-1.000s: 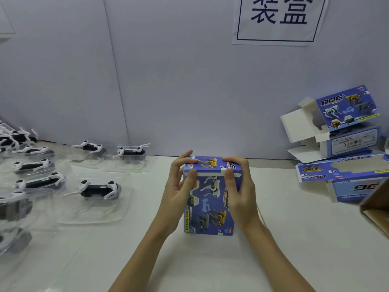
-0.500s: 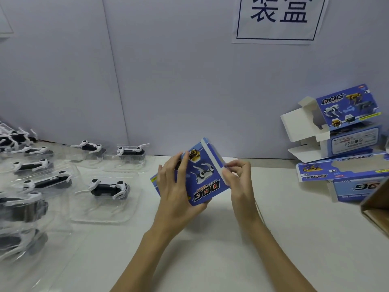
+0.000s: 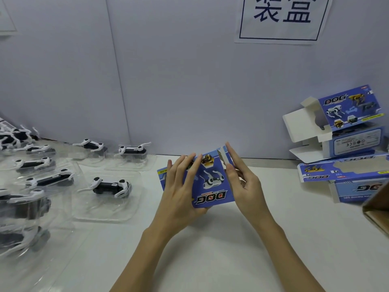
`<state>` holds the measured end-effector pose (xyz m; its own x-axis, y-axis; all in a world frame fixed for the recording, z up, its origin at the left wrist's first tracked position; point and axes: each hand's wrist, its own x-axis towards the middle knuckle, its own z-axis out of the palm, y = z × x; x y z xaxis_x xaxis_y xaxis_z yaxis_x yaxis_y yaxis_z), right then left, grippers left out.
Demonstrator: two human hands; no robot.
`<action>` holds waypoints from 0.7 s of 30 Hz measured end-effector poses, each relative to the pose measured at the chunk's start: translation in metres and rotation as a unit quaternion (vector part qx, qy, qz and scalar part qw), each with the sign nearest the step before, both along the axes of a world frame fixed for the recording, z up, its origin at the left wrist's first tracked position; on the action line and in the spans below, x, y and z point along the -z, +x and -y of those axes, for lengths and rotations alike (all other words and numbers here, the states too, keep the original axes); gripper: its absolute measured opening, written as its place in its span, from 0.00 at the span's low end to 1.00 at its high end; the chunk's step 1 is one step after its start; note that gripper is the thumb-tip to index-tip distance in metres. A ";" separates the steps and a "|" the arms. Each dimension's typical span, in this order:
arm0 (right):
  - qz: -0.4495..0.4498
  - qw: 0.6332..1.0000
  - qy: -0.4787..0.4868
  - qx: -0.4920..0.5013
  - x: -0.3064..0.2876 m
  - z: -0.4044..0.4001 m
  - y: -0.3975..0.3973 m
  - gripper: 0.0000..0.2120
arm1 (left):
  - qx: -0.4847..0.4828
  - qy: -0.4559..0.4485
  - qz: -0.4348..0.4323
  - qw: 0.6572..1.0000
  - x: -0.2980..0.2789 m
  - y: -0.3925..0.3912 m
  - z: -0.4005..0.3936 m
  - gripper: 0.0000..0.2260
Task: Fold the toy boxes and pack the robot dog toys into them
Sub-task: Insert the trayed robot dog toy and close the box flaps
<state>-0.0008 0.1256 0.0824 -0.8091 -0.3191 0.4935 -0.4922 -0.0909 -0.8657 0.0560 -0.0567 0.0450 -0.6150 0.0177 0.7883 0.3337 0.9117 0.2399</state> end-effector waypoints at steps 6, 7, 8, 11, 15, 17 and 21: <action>-0.015 1.000 0.014 0.010 0.005 0.001 -0.001 0.24 | -0.009 -0.004 0.003 1.000 0.000 0.000 -0.003 0.54; -0.014 1.000 0.014 0.009 0.005 0.001 -0.001 0.24 | -0.010 -0.003 0.002 1.000 0.000 0.000 -0.004 0.54; -0.013 1.000 0.013 0.008 0.005 0.001 -0.001 0.24 | -0.010 -0.002 0.001 1.000 0.000 0.000 -0.004 0.53; -0.010 1.000 0.010 0.009 0.004 0.001 -0.001 0.23 | -0.015 -0.005 -0.001 1.000 0.001 0.000 -0.005 0.53; -0.007 1.000 0.009 0.007 0.003 0.002 0.000 0.22 | -0.020 -0.008 -0.003 1.000 0.003 -0.002 -0.005 0.53; -0.007 1.000 0.009 0.008 0.003 0.002 0.000 0.22 | -0.023 -0.009 -0.006 1.000 0.004 -0.002 -0.005 0.53; -0.007 1.000 0.010 0.007 0.005 0.001 0.000 0.22 | -0.027 -0.017 -0.012 0.999 0.005 -0.003 -0.004 0.53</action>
